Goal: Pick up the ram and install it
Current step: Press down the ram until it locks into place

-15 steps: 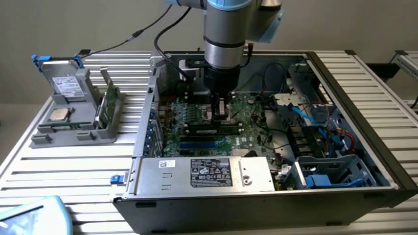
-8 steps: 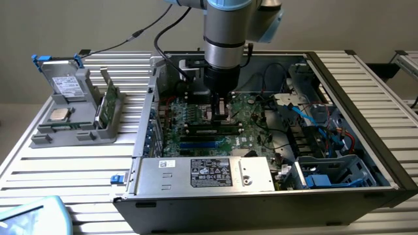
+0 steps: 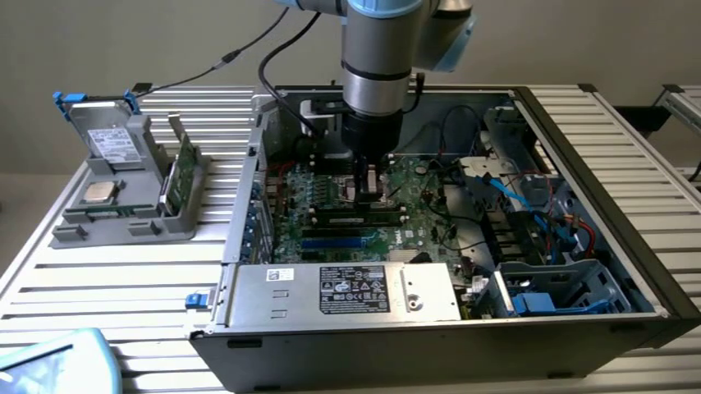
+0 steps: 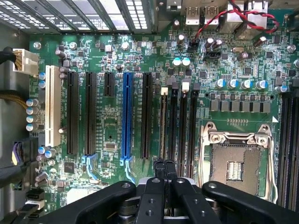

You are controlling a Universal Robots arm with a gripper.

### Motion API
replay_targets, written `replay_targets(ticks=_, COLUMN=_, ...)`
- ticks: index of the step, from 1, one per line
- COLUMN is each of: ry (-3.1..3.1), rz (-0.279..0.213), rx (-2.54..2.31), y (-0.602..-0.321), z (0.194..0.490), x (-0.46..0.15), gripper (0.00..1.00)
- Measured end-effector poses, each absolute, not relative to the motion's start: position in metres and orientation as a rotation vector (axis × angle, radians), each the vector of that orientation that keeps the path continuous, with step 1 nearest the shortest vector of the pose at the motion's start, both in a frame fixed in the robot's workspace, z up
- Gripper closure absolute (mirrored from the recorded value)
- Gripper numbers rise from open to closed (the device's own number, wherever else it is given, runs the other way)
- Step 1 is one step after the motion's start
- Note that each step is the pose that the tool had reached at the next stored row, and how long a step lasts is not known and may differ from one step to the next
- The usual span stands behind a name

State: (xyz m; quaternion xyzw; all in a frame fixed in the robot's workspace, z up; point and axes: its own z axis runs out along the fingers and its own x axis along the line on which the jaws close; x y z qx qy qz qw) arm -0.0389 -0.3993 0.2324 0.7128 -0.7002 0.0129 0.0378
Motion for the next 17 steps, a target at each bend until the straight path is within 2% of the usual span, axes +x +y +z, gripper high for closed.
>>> replay_targets(ticks=17, ry=-2.374, rz=0.025, rx=1.938, y=-0.3994, z=0.2328, x=-0.039, gripper=0.89)
